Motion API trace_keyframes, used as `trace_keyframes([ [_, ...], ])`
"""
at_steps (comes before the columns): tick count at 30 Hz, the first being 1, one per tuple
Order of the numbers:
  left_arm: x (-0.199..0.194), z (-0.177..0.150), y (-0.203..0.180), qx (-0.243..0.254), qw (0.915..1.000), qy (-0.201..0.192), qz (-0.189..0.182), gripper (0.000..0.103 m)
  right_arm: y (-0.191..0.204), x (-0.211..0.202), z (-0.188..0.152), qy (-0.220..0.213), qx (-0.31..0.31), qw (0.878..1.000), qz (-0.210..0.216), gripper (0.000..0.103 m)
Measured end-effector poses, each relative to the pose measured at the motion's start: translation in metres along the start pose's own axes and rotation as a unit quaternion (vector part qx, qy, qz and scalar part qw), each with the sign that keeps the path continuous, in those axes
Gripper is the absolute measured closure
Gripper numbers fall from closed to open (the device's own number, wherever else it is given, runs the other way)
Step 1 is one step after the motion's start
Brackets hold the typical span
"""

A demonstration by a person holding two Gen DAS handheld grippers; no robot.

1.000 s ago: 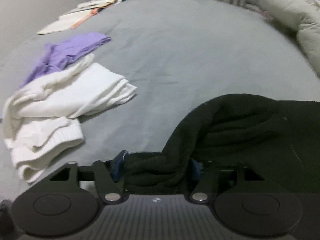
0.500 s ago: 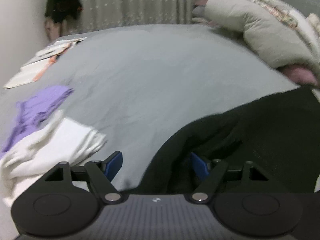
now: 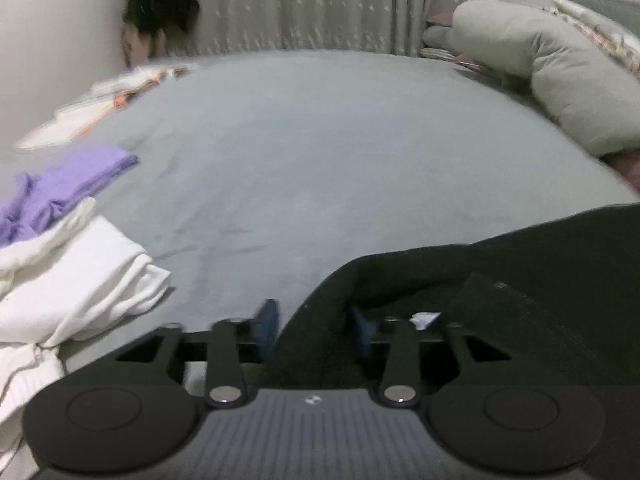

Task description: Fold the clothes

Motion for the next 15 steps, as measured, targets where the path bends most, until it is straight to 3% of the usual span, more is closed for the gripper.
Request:
trace_keyframes([
  [1, 0.002, -0.002, 0.005, -0.016, 0.9998, 0.001, 0.007, 0.024, 0.003, 0.002, -0.002, -0.005, -0.012, 1.0, -0.01, 0.067],
  [4, -0.003, -0.002, 0.012, -0.034, 0.9994, -0.007, 0.004, 0.024, 0.014, 0.001, -0.003, -0.02, -0.043, 0.998, -0.048, 0.055],
  [7, -0.023, 0.003, 0.021, -0.065, 0.9972, -0.031, -0.02, 0.023, 0.021, -0.019, -0.002, -0.026, -0.048, 0.997, -0.061, 0.051],
  [9, -0.037, 0.007, 0.026, -0.089, 0.9947, -0.037, -0.036, 0.023, 0.029, -0.041, -0.006, -0.029, -0.06, 0.996, -0.053, 0.048],
  [15, -0.064, 0.015, 0.035, -0.113, 0.9924, -0.03, -0.038, 0.022, 0.062, -0.098, -0.027, -0.021, -0.098, 0.995, -0.018, 0.042],
])
Point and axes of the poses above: each gripper's, at about its wrist camera, not at the fingertips, and x roughly the way its jaws point, y to its left, z to its top, the point moved 4 cm from there along x, roughly the way its jaws point, and after that the axes turned 11 degrees about x, right-handed, at the moved point
